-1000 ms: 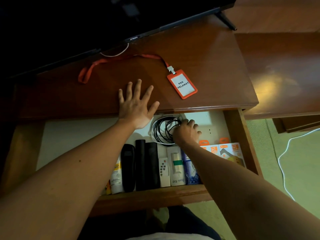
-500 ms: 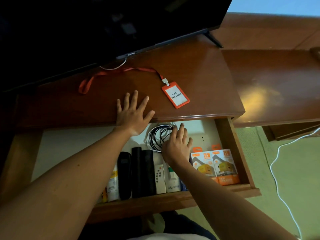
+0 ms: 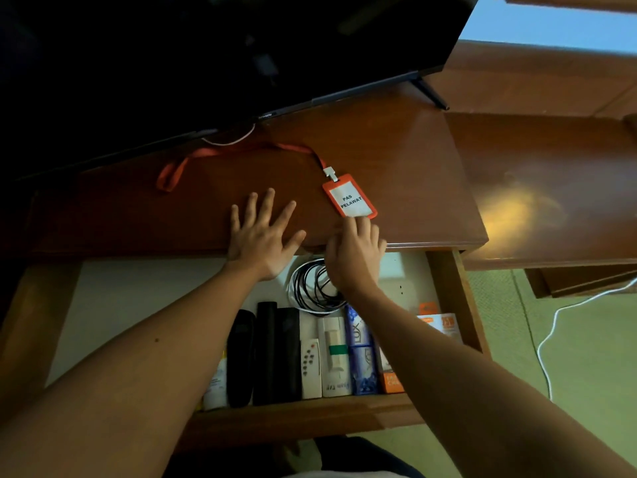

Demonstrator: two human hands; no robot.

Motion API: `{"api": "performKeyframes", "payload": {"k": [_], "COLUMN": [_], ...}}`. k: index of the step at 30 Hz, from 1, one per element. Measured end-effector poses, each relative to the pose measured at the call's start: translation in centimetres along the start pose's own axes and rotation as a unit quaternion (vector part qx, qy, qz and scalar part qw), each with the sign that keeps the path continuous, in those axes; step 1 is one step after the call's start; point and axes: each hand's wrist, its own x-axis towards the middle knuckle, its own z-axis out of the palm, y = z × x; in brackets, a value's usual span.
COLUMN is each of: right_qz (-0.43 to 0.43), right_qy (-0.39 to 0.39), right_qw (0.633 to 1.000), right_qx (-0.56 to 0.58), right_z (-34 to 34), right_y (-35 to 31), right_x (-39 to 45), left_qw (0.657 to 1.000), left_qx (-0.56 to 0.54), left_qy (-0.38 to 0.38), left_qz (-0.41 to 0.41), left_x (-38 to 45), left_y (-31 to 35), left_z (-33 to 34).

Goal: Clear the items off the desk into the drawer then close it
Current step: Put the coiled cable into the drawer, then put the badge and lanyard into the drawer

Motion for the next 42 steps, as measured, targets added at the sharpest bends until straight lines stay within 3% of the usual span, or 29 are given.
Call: {"api": "performKeyframes", "payload": {"k": [3, 9, 14, 21, 24, 26, 28, 30, 33, 37, 40, 42], "right_qz": [0.052, 0.132, 0.118, 0.124, 0.181, 0.229, 0.24, 0.225, 0.18, 0.19, 0.193, 0.141], "right_qy": [-0.015, -0.141, -0.122, -0.265, -0.306, -0.343, -0.405, -0.454, -0.466, -0.351, -0.207, -0.128], "right_qw": [0.999, 0.98, 0.985, 0.942, 0.89, 0.813, 0.718, 0.647, 0.603, 0.627, 0.739, 0.819], "right_qx": [-0.004, -0.054, -0.012, 0.161, 0.284, 0.412, 0.512, 0.569, 0.622, 0.669, 0.611, 0.541], "right_z": [-0.1, 0.6, -0.3, -2.9, -4.3, -5.8, -6.8, -7.6, -8.4, -9.3, -9.5, -9.7], "right_y": [-0.3, 0.6, 1.3, 1.2, 0.4, 0.0, -0.2, -0.2, -1.0, -2.6, -3.9, -4.7], "right_x": [3.3, 6.8, 7.5, 9.6, 8.9, 8.1, 7.3, 6.7, 5.8, 5.2, 5.0, 4.9], "left_qw": [1.0, 1.0, 1.0, 0.996, 0.982, 0.967, 0.967, 0.972, 0.96, 0.854, 0.865, 0.871], "left_qx": [-0.01, -0.006, -0.002, -0.054, -0.169, -0.244, -0.245, -0.233, -0.28, -0.519, -0.501, -0.492], "left_qy": [0.01, 0.022, 0.026, -0.072, -0.053, -0.02, -0.008, -0.01, -0.002, 0.003, 0.007, -0.005], "left_qz": [0.004, -0.007, -0.01, -0.025, -0.062, -0.075, -0.064, -0.03, 0.003, -0.022, -0.017, 0.01], "left_x": [-0.1, -0.2, -0.4, 0.0, -0.1, -0.4, -0.7, -1.0, -1.7, -3.7, -4.8, -5.3], "left_y": [0.0, 0.4, 0.4, 0.5, 0.8, 0.6, 0.2, 0.3, 1.1, 3.0, 3.3, 3.2], "left_z": [0.2, 0.1, 0.1, -2.2, -4.7, -6.3, -7.7, -8.7, -9.7, -10.5, -10.7, -11.2]}}
